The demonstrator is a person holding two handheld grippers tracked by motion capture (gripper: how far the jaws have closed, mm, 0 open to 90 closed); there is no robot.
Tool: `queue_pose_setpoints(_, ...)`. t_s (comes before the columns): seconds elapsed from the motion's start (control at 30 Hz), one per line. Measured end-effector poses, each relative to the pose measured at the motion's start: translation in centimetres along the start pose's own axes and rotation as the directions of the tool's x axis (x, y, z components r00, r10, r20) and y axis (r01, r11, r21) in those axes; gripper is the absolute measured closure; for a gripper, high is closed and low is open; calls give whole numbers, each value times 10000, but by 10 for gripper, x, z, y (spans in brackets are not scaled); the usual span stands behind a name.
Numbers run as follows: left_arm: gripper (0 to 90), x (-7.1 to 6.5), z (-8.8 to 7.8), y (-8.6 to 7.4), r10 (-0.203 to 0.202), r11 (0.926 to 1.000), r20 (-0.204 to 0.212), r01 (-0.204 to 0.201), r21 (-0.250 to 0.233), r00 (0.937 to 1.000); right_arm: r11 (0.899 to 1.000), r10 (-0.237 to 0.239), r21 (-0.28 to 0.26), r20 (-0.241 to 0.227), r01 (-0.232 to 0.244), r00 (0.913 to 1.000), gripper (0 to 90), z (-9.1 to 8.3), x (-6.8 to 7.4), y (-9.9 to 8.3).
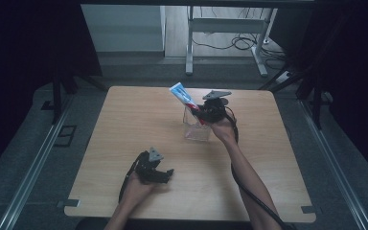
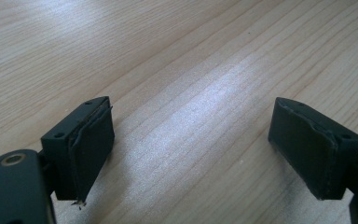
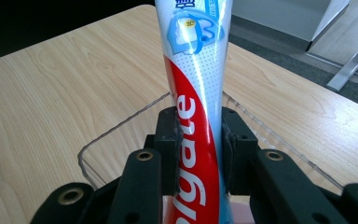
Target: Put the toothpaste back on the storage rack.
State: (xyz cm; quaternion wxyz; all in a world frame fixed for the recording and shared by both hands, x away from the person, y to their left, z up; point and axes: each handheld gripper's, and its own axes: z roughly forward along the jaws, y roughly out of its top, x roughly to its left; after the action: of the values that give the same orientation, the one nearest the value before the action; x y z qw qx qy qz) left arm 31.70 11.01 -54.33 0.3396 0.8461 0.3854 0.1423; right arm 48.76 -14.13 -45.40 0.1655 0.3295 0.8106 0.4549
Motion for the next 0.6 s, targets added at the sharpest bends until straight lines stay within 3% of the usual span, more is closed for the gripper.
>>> queue_pose_setpoints(0.17,142,0,0,0,-2,10000,0,2,-2,10000,9999,19,158,-74,-18,10000,697,-1,0,0)
queue_pose_setpoints(0.33,142,0,0,0,0,10000,0,0,-1,10000,9977,9,677,-119,-1,9999,686,-2,-1,-2)
queue_pose_setpoints(0.6,142,0,0,0,-41,10000,-5,41,-36,10000,9961,75,878,-151,-61,9999,681,-3,-1,-2)
